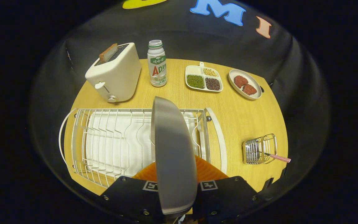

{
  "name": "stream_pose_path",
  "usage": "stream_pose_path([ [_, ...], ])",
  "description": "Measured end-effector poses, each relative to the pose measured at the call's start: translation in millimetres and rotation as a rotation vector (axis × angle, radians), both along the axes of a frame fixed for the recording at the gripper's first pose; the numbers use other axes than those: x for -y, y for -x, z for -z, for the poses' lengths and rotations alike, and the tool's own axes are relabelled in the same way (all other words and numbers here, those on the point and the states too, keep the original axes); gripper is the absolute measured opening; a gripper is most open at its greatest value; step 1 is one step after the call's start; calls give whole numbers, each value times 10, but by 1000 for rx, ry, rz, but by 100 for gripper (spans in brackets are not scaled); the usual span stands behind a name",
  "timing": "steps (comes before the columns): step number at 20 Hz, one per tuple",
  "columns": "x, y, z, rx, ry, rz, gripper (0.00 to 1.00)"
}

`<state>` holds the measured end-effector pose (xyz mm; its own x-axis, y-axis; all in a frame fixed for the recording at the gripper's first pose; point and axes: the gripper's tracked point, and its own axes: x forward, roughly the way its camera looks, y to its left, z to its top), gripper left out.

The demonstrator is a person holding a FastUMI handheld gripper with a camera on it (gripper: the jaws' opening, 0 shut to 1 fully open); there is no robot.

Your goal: Take the plate from the dish rack, then take the spoon from the basket and place it into the plate.

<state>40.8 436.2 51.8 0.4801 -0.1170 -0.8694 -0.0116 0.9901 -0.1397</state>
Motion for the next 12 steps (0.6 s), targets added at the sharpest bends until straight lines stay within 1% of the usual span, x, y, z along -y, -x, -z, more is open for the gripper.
stream_pose_path([
  [3,106,-73,-187,51,63,2,31],
  [9,268,-92,-430,98,46,5,32],
  [12,356,2,-588,107,19,-26,32],
])
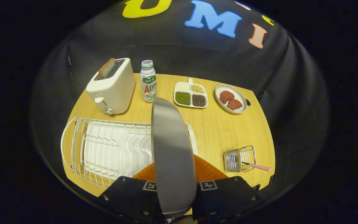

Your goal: Take the plate from the dish rack, then take the spoon from the basket and place it into the plate.

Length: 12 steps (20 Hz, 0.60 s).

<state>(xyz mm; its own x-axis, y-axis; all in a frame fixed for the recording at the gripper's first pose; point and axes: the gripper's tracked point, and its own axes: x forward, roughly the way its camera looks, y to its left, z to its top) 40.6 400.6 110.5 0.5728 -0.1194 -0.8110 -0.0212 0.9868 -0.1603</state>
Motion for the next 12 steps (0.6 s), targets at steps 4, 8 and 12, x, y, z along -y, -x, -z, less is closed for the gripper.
stream_pose_path([
  [4,264,223,-227,13,-27,-33,32],
  [8,685,499,-441,24,-76,-38,32],
  [12,1141,809,-495,11,-101,-50,32],
])
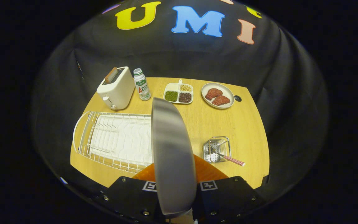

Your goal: Take the plate from the dish rack, then take the spoon from the basket and place it into the plate.

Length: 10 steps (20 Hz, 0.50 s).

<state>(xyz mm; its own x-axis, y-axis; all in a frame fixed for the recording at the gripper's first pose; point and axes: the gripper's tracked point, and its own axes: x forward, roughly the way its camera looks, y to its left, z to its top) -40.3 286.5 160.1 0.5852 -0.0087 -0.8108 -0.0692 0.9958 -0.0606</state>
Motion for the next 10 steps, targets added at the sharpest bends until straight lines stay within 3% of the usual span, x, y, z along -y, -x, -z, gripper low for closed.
stream_pose_path([
  [5,527,302,37,-5,-39,22,32],
  [10,818,579,396,-42,-140,45,32],
])
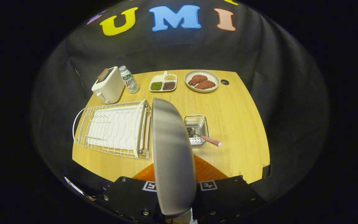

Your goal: Take the plate from the dish rack, then take the spoon from the basket and place it into the plate.

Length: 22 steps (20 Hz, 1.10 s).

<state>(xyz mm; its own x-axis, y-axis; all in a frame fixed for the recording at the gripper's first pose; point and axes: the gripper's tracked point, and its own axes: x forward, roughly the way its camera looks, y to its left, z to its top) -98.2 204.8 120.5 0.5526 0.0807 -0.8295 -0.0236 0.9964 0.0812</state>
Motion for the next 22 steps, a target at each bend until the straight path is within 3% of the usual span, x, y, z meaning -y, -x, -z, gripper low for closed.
stream_pose_path([
  [5,75,199,479,-8,-81,-21,32],
  [16,-82,439,1429,-44,-339,19,33],
  [22,-161,373,1749,-25,-476,-10,33],
])
